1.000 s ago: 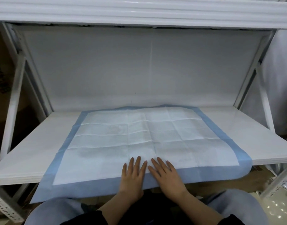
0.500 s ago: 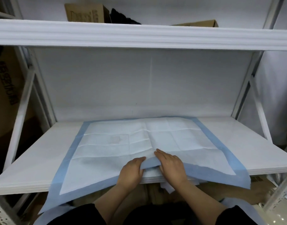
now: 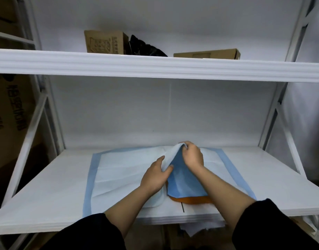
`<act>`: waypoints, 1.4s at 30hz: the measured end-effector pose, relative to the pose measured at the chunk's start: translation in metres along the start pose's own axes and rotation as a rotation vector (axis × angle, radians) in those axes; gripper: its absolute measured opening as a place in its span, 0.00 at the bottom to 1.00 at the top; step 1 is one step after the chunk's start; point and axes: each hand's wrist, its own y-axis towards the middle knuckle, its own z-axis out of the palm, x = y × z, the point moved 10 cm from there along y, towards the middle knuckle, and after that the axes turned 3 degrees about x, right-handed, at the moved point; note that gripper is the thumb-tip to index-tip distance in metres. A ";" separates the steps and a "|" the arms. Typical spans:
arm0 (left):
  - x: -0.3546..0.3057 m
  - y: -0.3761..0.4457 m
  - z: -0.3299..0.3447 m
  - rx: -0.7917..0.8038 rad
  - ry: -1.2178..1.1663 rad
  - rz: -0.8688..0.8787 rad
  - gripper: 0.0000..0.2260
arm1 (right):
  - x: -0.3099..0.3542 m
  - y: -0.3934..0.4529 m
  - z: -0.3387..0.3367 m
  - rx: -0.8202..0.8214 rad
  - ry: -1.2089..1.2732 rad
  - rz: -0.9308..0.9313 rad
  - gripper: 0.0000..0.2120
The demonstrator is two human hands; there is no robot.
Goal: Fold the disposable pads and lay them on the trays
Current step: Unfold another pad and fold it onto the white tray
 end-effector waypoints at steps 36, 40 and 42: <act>-0.038 0.113 -0.083 0.013 0.013 0.219 0.29 | 0.072 0.020 -0.032 0.673 1.218 0.078 0.15; -0.044 0.115 -0.067 0.164 -0.081 0.155 0.10 | 0.072 0.017 -0.041 0.670 1.206 0.104 0.16; -0.046 0.112 -0.059 0.208 -0.054 0.154 0.09 | 0.071 0.016 -0.044 0.668 1.199 0.107 0.17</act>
